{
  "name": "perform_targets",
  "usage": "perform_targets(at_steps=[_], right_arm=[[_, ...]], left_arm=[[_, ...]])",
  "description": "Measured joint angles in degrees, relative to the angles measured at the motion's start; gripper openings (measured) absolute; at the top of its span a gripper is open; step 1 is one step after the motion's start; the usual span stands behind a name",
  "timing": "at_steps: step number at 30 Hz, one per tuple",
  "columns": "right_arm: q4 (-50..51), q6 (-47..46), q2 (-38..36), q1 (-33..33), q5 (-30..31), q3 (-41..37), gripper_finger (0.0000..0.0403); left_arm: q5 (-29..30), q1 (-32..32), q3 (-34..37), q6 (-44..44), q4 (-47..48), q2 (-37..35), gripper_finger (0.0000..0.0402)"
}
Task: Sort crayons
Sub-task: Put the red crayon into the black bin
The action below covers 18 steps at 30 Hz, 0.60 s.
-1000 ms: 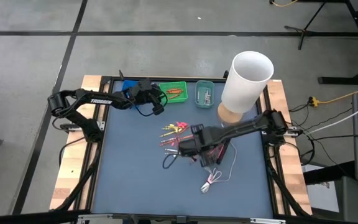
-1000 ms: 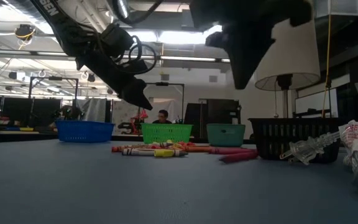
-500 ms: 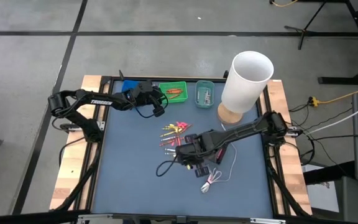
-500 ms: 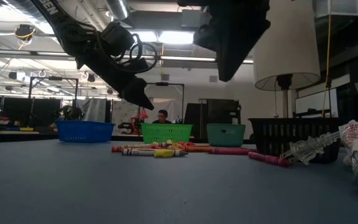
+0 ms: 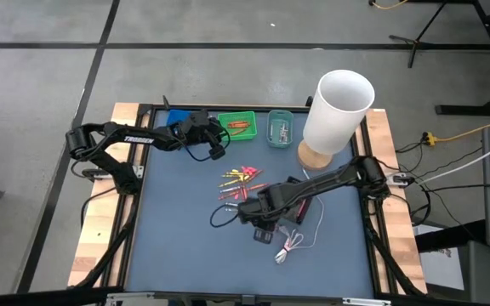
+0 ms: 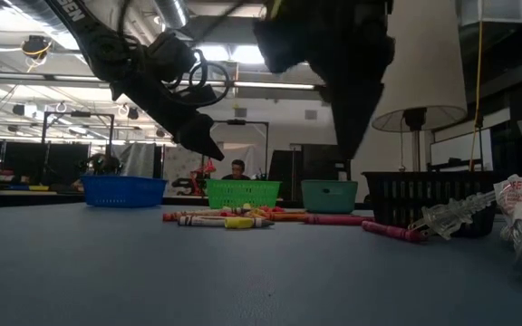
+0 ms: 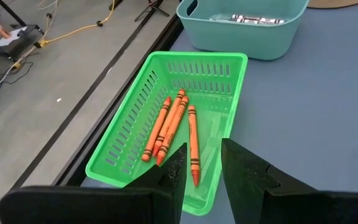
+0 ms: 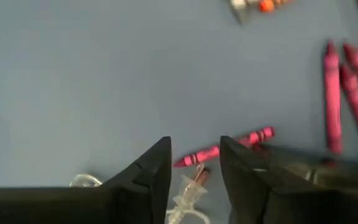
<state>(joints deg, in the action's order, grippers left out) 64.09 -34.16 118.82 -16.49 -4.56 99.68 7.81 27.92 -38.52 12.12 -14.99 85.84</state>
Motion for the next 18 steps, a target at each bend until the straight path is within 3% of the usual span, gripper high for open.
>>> perform_targets(at_steps=[18], right_arm=[[2.4,-26.2,3.3,-0.8,1.5,0.0,0.0137]], left_arm=[[0.0,0.0,0.0,-0.1,0.0,0.0,0.0084]])
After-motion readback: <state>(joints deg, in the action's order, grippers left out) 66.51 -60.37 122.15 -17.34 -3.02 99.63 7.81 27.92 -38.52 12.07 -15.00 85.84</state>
